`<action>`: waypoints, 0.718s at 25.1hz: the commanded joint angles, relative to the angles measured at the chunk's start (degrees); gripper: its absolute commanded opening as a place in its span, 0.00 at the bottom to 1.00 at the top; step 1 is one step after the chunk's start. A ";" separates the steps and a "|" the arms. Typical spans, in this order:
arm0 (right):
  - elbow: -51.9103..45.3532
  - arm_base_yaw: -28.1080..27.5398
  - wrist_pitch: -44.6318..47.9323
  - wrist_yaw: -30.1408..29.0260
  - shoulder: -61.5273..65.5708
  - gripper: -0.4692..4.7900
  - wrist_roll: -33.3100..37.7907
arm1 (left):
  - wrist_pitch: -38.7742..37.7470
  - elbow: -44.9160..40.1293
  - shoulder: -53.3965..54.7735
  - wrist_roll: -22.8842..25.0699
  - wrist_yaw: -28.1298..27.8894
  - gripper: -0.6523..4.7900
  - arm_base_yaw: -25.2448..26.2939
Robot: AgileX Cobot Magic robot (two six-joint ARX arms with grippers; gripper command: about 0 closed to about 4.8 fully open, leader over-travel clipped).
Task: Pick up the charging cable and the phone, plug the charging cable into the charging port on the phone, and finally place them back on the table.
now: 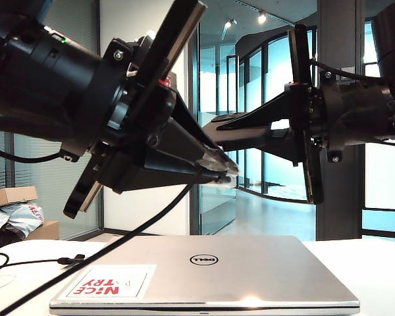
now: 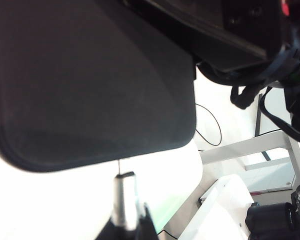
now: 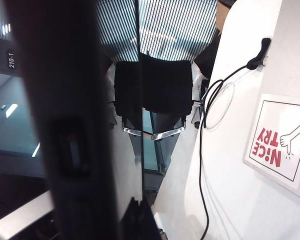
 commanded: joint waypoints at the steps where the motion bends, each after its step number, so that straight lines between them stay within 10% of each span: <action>1: 0.04 0.28 2.27 -1.44 -0.48 0.08 1.88 | 2.03 0.24 -0.17 0.31 -0.92 0.11 0.11; 18: 0.04 0.24 7.48 -6.97 -0.48 0.08 -2.19 | 2.29 0.24 -0.17 0.26 -0.92 0.11 0.11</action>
